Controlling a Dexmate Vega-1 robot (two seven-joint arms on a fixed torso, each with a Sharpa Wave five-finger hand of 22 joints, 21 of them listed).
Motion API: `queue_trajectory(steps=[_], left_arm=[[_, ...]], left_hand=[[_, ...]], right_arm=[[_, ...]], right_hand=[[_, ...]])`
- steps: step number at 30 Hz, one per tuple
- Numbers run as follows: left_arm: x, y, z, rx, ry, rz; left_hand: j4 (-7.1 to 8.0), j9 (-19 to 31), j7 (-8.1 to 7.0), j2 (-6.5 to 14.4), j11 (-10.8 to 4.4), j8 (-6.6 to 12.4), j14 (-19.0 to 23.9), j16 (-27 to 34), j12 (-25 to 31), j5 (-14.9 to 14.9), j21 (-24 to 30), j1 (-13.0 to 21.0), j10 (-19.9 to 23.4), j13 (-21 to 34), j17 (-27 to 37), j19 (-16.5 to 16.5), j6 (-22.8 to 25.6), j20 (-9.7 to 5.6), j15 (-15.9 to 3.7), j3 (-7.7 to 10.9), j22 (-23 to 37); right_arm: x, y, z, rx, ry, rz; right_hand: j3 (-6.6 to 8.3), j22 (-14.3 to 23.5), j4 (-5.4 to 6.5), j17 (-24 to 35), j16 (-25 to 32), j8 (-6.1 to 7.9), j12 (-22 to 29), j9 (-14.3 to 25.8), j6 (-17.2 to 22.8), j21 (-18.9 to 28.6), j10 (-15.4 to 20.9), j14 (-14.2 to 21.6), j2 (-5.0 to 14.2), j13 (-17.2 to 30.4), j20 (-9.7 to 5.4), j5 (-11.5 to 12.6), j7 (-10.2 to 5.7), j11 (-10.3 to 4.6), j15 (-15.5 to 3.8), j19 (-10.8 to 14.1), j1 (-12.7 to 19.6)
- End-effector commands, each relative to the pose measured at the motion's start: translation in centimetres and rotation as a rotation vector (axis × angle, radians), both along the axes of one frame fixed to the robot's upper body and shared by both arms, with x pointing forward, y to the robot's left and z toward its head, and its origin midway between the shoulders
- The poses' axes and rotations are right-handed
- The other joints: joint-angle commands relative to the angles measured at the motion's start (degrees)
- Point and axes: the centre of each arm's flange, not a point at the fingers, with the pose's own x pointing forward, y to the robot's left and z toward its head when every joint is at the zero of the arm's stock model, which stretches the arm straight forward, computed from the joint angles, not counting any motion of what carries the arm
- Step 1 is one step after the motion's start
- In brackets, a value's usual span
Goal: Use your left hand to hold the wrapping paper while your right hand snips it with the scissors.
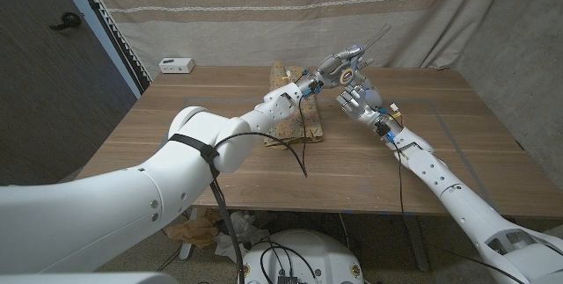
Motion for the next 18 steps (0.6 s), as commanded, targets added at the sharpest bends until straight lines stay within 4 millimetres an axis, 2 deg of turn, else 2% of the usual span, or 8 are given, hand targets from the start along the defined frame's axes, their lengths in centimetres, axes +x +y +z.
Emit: queue_trajectory(steps=[1, 3, 9, 13, 18], left_arm=[[0.0, 0.0, -0.2, 0.0, -0.001, -0.001], [-0.02, 0.01, -0.21, 0.0, -0.002, -0.002], [-0.19, 0.06, -0.26, -0.004, -0.031, -0.002], [-0.35, 0.15, -0.13, 0.005, -0.065, 0.003], [-0.54, 0.16, -0.05, 0.019, -0.097, 0.003]], left_hand=[[0.03, 0.1, -0.18, 3.9, -1.23, 0.31, 0.0, 0.2, 0.4, 0.4, -0.4, 3.5, 1.2, 0.1, 0.2, 0.8, -0.1, -7.67, -0.32, -0.12, 0.3], [0.04, 0.1, -0.39, 3.9, -1.23, 0.3, 0.0, 0.2, 0.4, 0.4, -0.4, 3.5, 1.1, 0.0, 0.2, 0.9, -0.1, -7.66, -0.32, -0.15, 0.3], [0.05, 0.2, -0.7, 3.9, -1.24, 0.35, -0.1, 0.1, 0.5, 0.4, -0.7, 3.6, 1.1, -0.1, 0.2, 1.2, -0.2, -7.65, -0.33, -0.25, 0.3], [0.02, 0.2, -0.75, 3.9, -1.26, 0.41, -0.2, 0.1, 0.6, 0.5, -0.8, 3.6, 1.1, 0.0, 0.2, 1.3, -0.2, -7.65, -0.33, -0.33, 0.3], [0.02, 0.3, -0.61, 3.9, -1.25, 0.45, -0.2, 0.1, 0.7, 0.5, -1.0, 3.7, 1.1, -0.1, 0.2, 1.5, -0.3, -7.66, -0.34, -0.41, 0.3]], right_arm=[[0.1, 0.5, -0.59, 0.027, 0.042, 0.053], [0.14, 0.55, -0.69, 0.033, 0.053, 0.066], [0.16, 1.09, -0.63, 0.03, 0.055, 0.101], [0.23, 1.26, -0.42, 0.022, 0.051, 0.124], [0.26, 1.45, -0.54, 0.006, 0.058, 0.157]], right_hand=[[-0.04, 1.2, 0.04, 0.2, 0.4, 1.77, 0.3, 2.5, 14.8, -1.4, 0.2, -0.2, -0.19, 0.5, -2.39, 0.4, 7.23, -0.12, -0.28, 0.1, 0.7], [-0.13, 1.6, 0.06, -0.6, -0.2, 1.69, -0.4, 2.6, 14.8, -2.1, -0.3, -0.8, -0.21, -0.1, -2.38, 0.4, 7.43, -0.11, -0.3, 0.0, 0.8], [-0.8, 3.9, 0.69, -1.8, -0.2, -0.25, -1.5, 2.2, 10.6, -3.1, 0.4, -0.2, -0.28, -1.9, -2.34, 0.3, 8.28, -0.1, -0.29, 1.3, 0.2], [-1.01, 4.5, 0.89, -1.7, 0.2, -0.36, -1.4, 2.0, 9.9, -3.3, 1.0, 0.4, -0.27, -1.9, -2.34, 0.3, 8.38, -0.13, -0.27, 2.0, 0.1], [-1.45, 5.3, 1.26, -1.8, 0.4, -0.44, -1.0, 1.6, 8.8, -3.6, 1.6, 0.7, -0.28, -1.2, -2.43, 0.2, 9.46, -0.17, -0.25, 3.5, -0.2]])
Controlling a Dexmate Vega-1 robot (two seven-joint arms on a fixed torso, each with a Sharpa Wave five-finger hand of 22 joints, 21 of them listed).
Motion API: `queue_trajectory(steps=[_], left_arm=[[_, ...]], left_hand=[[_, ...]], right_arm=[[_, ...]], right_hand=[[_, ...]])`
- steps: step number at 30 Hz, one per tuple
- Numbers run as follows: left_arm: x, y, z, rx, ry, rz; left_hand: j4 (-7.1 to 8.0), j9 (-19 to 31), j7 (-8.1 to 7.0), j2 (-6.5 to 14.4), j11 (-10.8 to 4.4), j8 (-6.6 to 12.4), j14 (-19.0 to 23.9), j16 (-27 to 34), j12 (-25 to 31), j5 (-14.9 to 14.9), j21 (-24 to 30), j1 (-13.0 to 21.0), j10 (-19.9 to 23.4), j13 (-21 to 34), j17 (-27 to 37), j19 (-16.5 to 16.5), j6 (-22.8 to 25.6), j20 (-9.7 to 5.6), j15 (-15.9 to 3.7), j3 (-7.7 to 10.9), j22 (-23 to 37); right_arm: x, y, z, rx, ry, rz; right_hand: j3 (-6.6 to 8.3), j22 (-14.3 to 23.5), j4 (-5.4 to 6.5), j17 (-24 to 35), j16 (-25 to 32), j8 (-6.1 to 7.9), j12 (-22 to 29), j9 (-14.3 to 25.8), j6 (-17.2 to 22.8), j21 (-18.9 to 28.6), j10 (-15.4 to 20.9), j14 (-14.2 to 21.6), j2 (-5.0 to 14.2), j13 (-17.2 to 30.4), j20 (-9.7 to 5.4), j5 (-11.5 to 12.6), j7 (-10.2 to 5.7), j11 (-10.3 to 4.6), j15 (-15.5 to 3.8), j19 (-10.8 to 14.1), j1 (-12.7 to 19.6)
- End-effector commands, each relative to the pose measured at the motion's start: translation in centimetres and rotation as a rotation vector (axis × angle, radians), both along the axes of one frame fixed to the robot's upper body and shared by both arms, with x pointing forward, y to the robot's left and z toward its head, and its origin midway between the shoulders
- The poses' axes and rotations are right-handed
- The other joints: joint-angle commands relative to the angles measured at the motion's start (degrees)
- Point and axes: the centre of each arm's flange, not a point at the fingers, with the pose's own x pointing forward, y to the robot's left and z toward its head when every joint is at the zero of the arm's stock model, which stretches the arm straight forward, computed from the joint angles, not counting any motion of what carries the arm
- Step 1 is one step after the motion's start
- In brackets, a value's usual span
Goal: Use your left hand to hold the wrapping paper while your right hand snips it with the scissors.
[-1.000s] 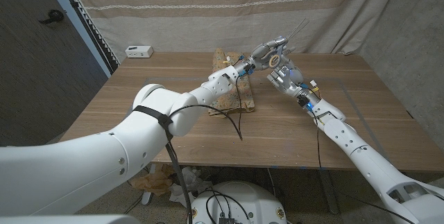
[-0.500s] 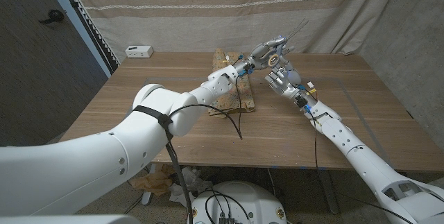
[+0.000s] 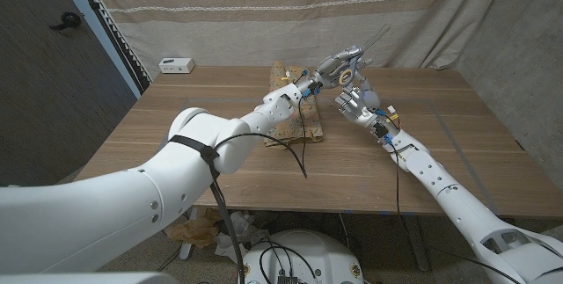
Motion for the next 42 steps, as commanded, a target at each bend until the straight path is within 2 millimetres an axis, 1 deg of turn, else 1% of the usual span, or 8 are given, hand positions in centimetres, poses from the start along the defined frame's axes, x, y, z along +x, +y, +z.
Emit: queue_trajectory(steps=[1, 15, 25, 30, 33, 36, 40, 42], left_arm=[[-0.4, 0.1, 0.2, 0.02, -0.073, 0.001], [-0.5, -0.8, -0.2, 0.03, -0.056, 0.013], [-0.5, -0.7, -0.2, 0.007, -0.043, 0.003], [-0.5, -0.7, -0.2, 0.005, -0.04, -0.002], [-0.5, -0.7, -0.2, 0.006, -0.041, -0.003], [-0.5, -0.7, -0.2, 0.006, -0.043, -0.004], [-0.6, -0.6, -0.2, 0.002, -0.047, -0.008], [-0.6, -0.5, -0.2, 0.002, -0.05, -0.009]], left_hand=[[0.07, 0.3, -0.31, 3.9, -1.23, 0.5, -0.2, 0.1, 0.4, 0.3, -0.4, 3.7, 1.1, 0.2, 0.1, 0.9, 0.1, -7.66, -0.35, -0.17, 0.3], [0.23, 0.3, 0.34, 4.2, -1.09, 0.75, -0.2, 0.1, 0.4, 0.5, -1.0, 3.7, 0.7, -0.1, 0.1, 1.4, 0.4, -7.7, -0.32, -0.29, 0.3], [0.28, 0.4, 0.48, 4.3, -1.1, 0.82, -0.2, 0.2, 0.6, 0.6, -1.4, 3.7, 0.5, -0.1, 0.1, 1.7, 0.4, -7.72, -0.32, -0.38, 0.3], [0.28, 0.4, 0.48, 4.3, -1.1, 0.81, -0.1, 0.2, 0.7, 0.6, -1.7, 3.8, 0.5, 0.0, 0.1, 1.8, 0.3, -7.75, -0.32, -0.42, 0.4], [0.3, 0.4, 0.42, 4.3, -1.1, 0.86, -0.1, 0.2, 0.7, 0.6, -1.8, 3.8, 0.4, -0.1, 0.1, 1.9, 0.4, -7.76, -0.32, -0.43, 0.4], [0.32, 0.3, 0.47, 4.4, -1.07, 0.88, -0.1, 0.2, 0.8, 0.6, -2.0, 3.8, 0.4, 0.0, 0.1, 2.0, 0.4, -7.78, -0.32, -0.45, 0.4], [0.3, 0.3, 0.5, 4.4, -1.14, 0.91, 0.0, 0.2, 0.9, 0.6, -2.3, 3.8, 0.3, 0.0, 0.1, 2.1, 0.4, -7.8, -0.32, -0.5, 0.4], [0.31, 0.3, 0.5, 4.4, -1.15, 0.93, 0.0, 0.2, 1.0, 0.6, -2.3, 3.8, 0.3, -0.1, 0.1, 2.1, 0.5, -7.8, -0.32, -0.51, 0.4]], right_arm=[[0.2, 0.7, -0.1, -0.018, 0.017, 0.075], [0.6, 0.4, -0.1, -0.002, 0.03, 0.104], [0.7, 0.1, -0.7, 0.025, 0.076, 0.076], [0.6, 0.1, -1.0, 0.036, 0.091, 0.078], [0.6, 0.0, -1.1, 0.029, 0.083, 0.069], [0.5, 0.0, -1.1, 0.03, 0.083, 0.071], [0.4, 0.1, -1.2, 0.033, 0.092, 0.071], [0.4, 0.2, -1.2, 0.028, 0.086, 0.068]], right_hand=[[-0.52, 0.7, 0.31, 0.0, 0.5, -0.13, 0.4, 1.6, 9.1, -0.5, 0.5, 0.5, -0.28, 1.0, -1.18, 0.0, 10.55, -0.11, -0.06, 1.5, -0.3], [-1.3, 0.9, 0.68, -0.8, 0.5, 0.68, 0.1, 1.3, 9.6, -1.8, 0.3, 0.8, -0.23, 1.6, -1.18, -0.2, 10.25, -0.18, -0.07, 2.7, -0.1], [-1.1, 1.0, 0.07, -1.0, 1.0, 3.87, 0.1, 2.2, 20.7, -2.6, 0.7, 1.2, 0.83, 2.1, -1.22, -0.3, 8.08, -0.13, -0.1, 3.1, 2.3], [0.43, 0.8, -0.28, -0.7, 1.0, 3.89, -0.3, 3.0, 22.0, -3.3, 0.0, 0.9, 3.59, 2.1, -1.3, -0.4, 7.91, -0.12, -0.11, 2.9, 4.4], [0.88, 0.8, 0.83, -0.7, 0.5, 3.55, -1.1, 3.0, 22.8, -3.9, 0.1, 0.6, 5.54, 1.1, -1.15, -1.4, 8.33, -0.06, -0.01, 2.2, 3.5], [0.27, 0.9, 3.47, -0.6, 0.1, 3.11, -1.2, 2.8, 23.8, -4.0, 0.4, 0.3, 7.07, 0.9, -1.1, -2.8, 7.92, -0.05, 0.09, 2.0, -0.1], [-0.27, -0.5, 8.73, 0.3, -0.5, 2.43, -1.7, 2.2, 26.4, -6.0, 0.2, 0.1, 9.32, 0.6, -1.21, -5.3, 7.6, 0.04, 0.22, 0.3, -6.4], [0.62, -1.3, 9.8, 0.4, -1.1, 1.95, -2.0, 2.0, 26.7, -6.9, 0.0, -0.5, 9.81, 0.4, -1.27, -6.2, 7.91, 0.32, 0.18, -0.1, -7.2]])
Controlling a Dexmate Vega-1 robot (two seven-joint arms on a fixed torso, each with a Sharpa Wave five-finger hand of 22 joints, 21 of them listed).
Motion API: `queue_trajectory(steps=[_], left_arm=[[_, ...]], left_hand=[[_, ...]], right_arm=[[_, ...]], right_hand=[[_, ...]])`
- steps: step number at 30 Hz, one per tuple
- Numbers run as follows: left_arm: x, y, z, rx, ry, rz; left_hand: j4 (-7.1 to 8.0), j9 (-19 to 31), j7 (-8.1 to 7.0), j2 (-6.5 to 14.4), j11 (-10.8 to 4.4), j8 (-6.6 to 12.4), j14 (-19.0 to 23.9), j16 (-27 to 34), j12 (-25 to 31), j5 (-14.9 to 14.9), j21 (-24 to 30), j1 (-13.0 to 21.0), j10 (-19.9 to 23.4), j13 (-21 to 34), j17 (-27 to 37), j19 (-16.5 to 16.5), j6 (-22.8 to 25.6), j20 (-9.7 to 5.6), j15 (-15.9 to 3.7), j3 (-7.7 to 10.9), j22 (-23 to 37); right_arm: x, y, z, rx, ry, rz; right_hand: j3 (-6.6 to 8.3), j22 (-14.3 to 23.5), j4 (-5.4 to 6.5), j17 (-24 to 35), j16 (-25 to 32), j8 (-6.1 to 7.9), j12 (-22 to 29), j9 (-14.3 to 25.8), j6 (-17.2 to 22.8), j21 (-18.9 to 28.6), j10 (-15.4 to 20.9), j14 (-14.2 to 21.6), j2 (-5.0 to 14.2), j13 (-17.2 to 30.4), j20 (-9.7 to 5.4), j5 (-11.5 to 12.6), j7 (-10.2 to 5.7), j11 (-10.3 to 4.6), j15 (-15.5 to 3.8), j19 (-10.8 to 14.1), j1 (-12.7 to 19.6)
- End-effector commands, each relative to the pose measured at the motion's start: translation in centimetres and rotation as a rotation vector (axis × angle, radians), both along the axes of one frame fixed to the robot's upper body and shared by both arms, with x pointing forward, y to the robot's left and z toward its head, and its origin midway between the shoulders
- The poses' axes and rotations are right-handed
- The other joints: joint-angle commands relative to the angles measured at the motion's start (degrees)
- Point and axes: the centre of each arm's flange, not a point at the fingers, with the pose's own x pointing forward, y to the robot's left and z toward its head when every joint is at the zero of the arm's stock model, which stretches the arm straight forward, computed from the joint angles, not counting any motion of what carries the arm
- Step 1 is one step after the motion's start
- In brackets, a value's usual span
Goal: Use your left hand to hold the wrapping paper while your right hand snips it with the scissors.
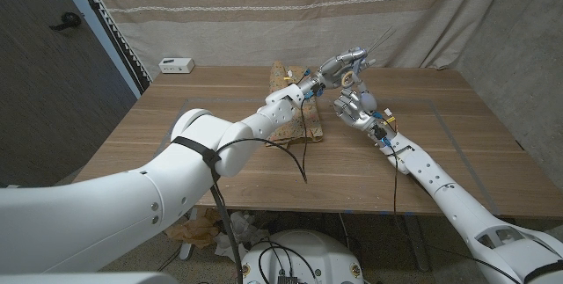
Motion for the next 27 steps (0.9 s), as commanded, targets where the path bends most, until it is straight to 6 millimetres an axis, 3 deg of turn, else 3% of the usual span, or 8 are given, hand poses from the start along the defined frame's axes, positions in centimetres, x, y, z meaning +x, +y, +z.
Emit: queue_trajectory(steps=[1, 3, 5, 7, 15, 23, 27], left_arm=[[-0.1, 0.19, 0.02, -0.009, -0.008, -0.01], [-0.11, 0.21, 0.02, -0.011, -0.008, -0.011], [-0.11, 0.23, 0.01, -0.01, -0.01, -0.011], [-0.12, 0.25, 0.02, -0.01, -0.012, -0.011], [-0.14, 0.28, 0.05, -0.014, -0.014, -0.012], [-0.12, 0.23, 0.1, -0.014, -0.012, -0.01], [-0.11, 0.23, 0.11, -0.013, -0.012, -0.009]], left_hand=[[0.03, 0.1, 0.41, 4.4, -0.77, 0.35, 0.4, 0.2, 0.5, 0.2, -0.3, 3.8, 0.6, 0.1, 0.1, 0.6, 0.3, -7.91, -0.12, -0.22, 0.1], [0.05, 0.1, 0.38, 4.5, -0.76, 0.32, 0.4, 0.3, 0.5, 0.2, -0.4, 3.8, 0.6, 0.1, 0.1, 0.7, 0.2, -7.91, -0.12, -0.24, 0.1], [0.02, 0.1, 0.31, 4.4, -0.76, 0.39, 0.4, 0.3, 0.7, 0.2, -0.5, 3.8, 0.6, 0.2, 0.1, 0.8, 0.4, -7.91, -0.13, -0.28, 0.1], [0.03, 0.1, 0.26, 4.5, -0.77, 0.4, 0.5, 0.3, 0.7, 0.2, -0.7, 3.8, 0.5, 0.2, 0.1, 0.8, 0.4, -7.92, -0.12, -0.3, 0.1], [0.03, 0.1, 0.32, 4.5, -0.77, 0.44, 0.5, 0.3, 0.9, 0.2, -1.0, 3.9, 0.4, 0.2, 0.1, 1.0, 0.4, -7.93, -0.11, -0.37, 0.1], [0.03, 0.0, 0.37, 4.5, -0.78, 0.43, 0.5, 0.3, 1.1, 0.2, -1.5, 3.9, 0.4, 0.1, 0.1, 1.2, 0.3, -7.93, -0.12, -0.44, 0.1], [0.03, 0.0, 0.3, 4.5, -0.78, 0.44, 0.6, 0.3, 1.1, 0.2, -1.7, 3.9, 0.3, 0.0, 0.2, 1.3, 0.3, -7.94, -0.12, -0.47, 0.1]], right_arm=[[-0.19, -0.01, -0.34, 0.005, 0.012, -0.008], [-0.25, 0.1, -0.34, 0.005, 0.011, -0.007], [-0.32, 0.17, -0.29, 0.001, 0.004, -0.011], [-0.38, 0.25, -0.28, -0.001, 0.006, -0.012], [-0.53, 0.25, -0.25, -0.002, -0.002, -0.024], [-0.58, 0.16, -0.31, 0.0, 0.005, -0.037], [-0.57, 0.18, -0.39, 0.004, 0.008, -0.038]], right_hand=[[0.67, -1.5, 3.71, 0.8, -0.8, 0.03, -0.5, -0.1, 22.9, -2.0, -0.2, -1.1, 0.98, -0.1, -0.71, -2.3, 17.85, 0.59, 0.3, -1.2, -3.9], [0.12, -2.4, 6.07, 1.3, -1.3, -0.43, -0.7, -0.2, 23.2, -3.2, -0.6, -1.8, 0.29, 0.0, -0.67, -4.0, 18.13, 1.09, 0.37, -1.8, -7.3], [-0.54, -2.6, 7.5, 1.4, -1.5, -0.63, -1.1, -0.3, 23.4, -3.7, -0.5, -2.0, 0.13, -0.6, -0.65, -4.8, 18.02, 1.11, 0.41, -2.0, -9.7], [-0.1, -3.7, 8.25, 1.6, -1.8, -0.72, -1.3, -0.4, 24.0, -4.9, -0.6, -2.0, 1.13, -0.8, -0.72, -5.5, 18.2, 1.35, 0.22, -2.3, -11.4], [2.28, -9.1, 7.66, 2.9, -2.8, -1.19, -1.7, -0.6, 24.5, -9.2, -1.3, -3.7, 0.82, -0.8, -0.71, -8.6, 19.13, 3.09, 0.18, -3.5, -14.6], [7.01, -11.0, 7.55, 4.0, -3.6, -1.32, -2.3, -0.9, 24.7, -11.5, -1.5, -5.2, 0.94, -1.2, -0.77, -5.0, 19.74, 3.69, 0.19, -3.9, -14.7], [8.22, -11.9, 8.21, 4.5, -4.0, -1.31, -2.4, -1.0, 24.9, -12.8, -1.6, -5.5, 0.24, -1.0, -0.7, -3.8, 20.08, 4.24, 0.31, -4.2, -16.4]])
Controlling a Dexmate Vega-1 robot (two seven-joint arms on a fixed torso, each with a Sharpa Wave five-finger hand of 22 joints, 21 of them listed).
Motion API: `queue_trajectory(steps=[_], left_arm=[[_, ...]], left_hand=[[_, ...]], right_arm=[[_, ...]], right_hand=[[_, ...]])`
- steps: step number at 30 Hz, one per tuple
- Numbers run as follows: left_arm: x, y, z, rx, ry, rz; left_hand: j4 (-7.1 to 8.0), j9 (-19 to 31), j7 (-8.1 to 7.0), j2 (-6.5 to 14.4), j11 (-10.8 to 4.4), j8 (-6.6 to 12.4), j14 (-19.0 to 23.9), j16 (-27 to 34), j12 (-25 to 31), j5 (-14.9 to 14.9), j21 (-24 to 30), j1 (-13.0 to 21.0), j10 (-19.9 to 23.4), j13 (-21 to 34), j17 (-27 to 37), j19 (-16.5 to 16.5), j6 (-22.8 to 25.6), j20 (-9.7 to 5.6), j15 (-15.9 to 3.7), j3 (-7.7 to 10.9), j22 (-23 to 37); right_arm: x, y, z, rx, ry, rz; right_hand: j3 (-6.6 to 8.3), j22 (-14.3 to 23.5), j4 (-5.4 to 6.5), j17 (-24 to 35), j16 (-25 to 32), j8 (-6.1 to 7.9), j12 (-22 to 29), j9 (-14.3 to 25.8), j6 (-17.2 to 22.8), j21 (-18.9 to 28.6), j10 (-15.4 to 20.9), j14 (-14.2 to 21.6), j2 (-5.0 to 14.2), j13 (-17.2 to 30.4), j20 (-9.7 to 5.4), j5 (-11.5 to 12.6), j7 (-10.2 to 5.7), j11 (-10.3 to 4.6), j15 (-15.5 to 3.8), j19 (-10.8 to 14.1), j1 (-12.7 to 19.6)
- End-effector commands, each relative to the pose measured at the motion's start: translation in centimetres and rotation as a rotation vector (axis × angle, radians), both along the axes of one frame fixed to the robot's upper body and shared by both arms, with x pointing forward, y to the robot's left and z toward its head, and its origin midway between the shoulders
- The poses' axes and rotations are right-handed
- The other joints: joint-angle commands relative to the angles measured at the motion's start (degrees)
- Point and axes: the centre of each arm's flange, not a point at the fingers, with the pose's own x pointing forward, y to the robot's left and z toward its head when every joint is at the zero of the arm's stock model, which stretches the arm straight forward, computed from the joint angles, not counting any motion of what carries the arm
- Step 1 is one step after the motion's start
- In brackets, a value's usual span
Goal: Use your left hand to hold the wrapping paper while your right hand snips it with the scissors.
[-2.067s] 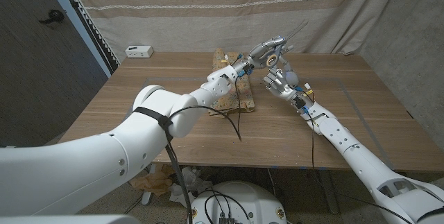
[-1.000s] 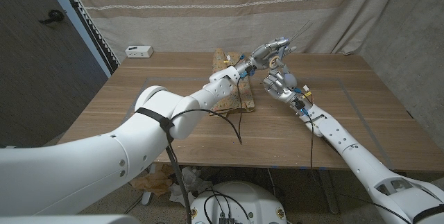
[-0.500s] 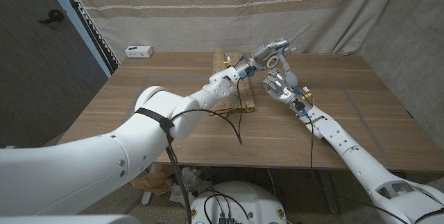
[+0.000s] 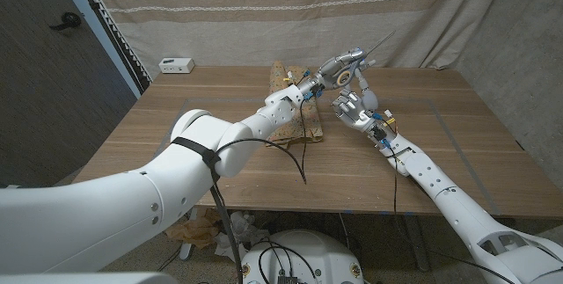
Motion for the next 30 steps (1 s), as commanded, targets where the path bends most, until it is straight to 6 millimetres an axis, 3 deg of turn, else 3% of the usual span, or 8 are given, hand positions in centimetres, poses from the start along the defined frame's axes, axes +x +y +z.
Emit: queue_trajectory(steps=[1, 5, 8, 13, 20, 26, 30], left_arm=[[0.01, -0.01, 0.08, -0.002, 0.001, 0.002], [0.03, -0.01, 0.12, -0.004, 0.003, 0.003], [0.05, 0.01, 0.19, -0.005, 0.004, 0.004], [0.09, 0.03, 0.24, -0.006, 0.006, 0.007], [0.18, 0.14, 0.3, -0.011, 0.011, 0.01], [0.27, 0.27, 0.37, -0.014, 0.013, 0.015], [0.28, 0.34, 0.37, -0.017, 0.013, 0.016]], left_hand=[[0.22, 0.2, 0.32, 4.3, -0.79, 0.2, 0.3, 0.3, 0.4, 0.2, -0.4, 4.2, 0.4, 0.1, 0.2, 0.8, 0.2, -7.74, -0.11, -0.26, 0.2], [0.25, 0.2, 0.28, 4.3, -0.76, 0.21, 0.3, 0.3, 0.4, 0.2, -0.6, 4.1, 0.3, 0.0, 0.2, 0.8, 0.2, -7.74, -0.11, -0.27, 0.2], [0.25, 0.2, 0.45, 4.3, -0.77, 0.2, 0.3, 0.3, 0.5, 0.2, -0.7, 4.1, 0.3, 0.0, 0.2, 0.9, 0.2, -7.74, -0.11, -0.3, 0.2], [0.27, 0.1, 0.39, 4.4, -0.74, 0.2, 0.3, 0.3, 0.6, 0.2, -1.0, 4.2, 0.2, 0.0, 0.2, 1.0, 0.2, -7.74, -0.11, -0.3, 0.2], [0.24, 0.1, 0.46, 4.4, -0.77, 0.23, 0.3, 0.3, 0.7, 0.2, -1.2, 4.2, 0.1, -0.1, 0.2, 1.1, 0.2, -7.75, -0.11, -0.32, 0.2], [0.22, 0.1, 0.48, 4.4, -0.79, 0.29, 0.4, 0.3, 0.8, 0.1, -1.5, 4.2, 0.2, -0.1, 0.2, 1.2, 0.3, -7.77, -0.11, -0.4, 0.2], [0.21, 0.1, 0.55, 4.4, -0.8, 0.26, 0.4, 0.4, 0.9, 0.1, -1.7, 4.2, 0.1, -0.2, 0.2, 1.3, 0.2, -7.78, -0.11, -0.43, 0.2]], right_arm=[[0.0, -0.05, -0.17, 0.007, 0.016, -0.018], [-0.03, -0.07, -0.21, 0.004, 0.02, -0.016], [-0.09, 0.03, -0.31, 0.008, 0.032, -0.006], [-0.06, 0.12, -0.41, 0.005, 0.039, -0.006], [-0.08, 0.3, -0.48, 0.015, 0.055, -0.007], [-0.15, 0.24, -0.29, 0.011, 0.039, -0.033], [-0.15, 0.2, -0.16, -0.004, 0.031, -0.04]], right_hand=[[1.37, -0.5, 0.89, 0.6, -0.6, 0.48, -0.3, 0.0, 25.3, -1.1, 0.4, -0.5, -0.52, -0.2, -2.67, 1.4, 20.09, 0.85, 0.19, -0.2, -2.3], [1.73, -0.9, 1.35, 0.9, -0.8, 0.59, -0.7, 0.0, 25.9, -1.9, 0.4, -0.4, -0.73, -0.6, -2.65, 1.5, 20.13, 1.11, 0.25, -0.1, -4.6], [2.94, -1.5, 2.05, 1.1, -1.2, 0.53, -0.5, 0.0, 26.3, -3.1, 0.3, -0.4, 0.39, -0.1, -2.72, 1.8, 20.34, 1.77, 0.21, 0.0, -7.8], [4.06, -1.6, 2.36, 1.1, -1.7, 0.69, -1.3, -0.1, 27.3, -4.1, 0.6, -0.5, 0.42, -1.3, -2.67, 1.7, 20.76, 2.07, 0.23, 0.6, -11.4], [5.89, -2.0, 2.05, 1.3, -2.2, 0.53, -1.6, -0.2, 27.8, -5.6, 0.4, -0.6, 0.14, -1.5, -2.76, 1.9, 21.19, 2.87, 0.19, 0.9, -15.4], [9.24, -2.3, 1.24, 1.8, -2.3, 0.31, -1.6, -0.2, 27.3, -6.8, 0.3, -0.8, 0.0, -1.1, -2.8, 4.0, 21.49, 3.02, 0.12, 0.6, -16.2], [10.67, -2.4, 0.74, 2.0, -2.4, 0.03, -1.8, -0.2, 26.4, -7.1, 0.1, -1.0, -0.37, -1.0, -2.79, 5.2, 21.67, 2.87, 0.1, 0.5, -15.9]])
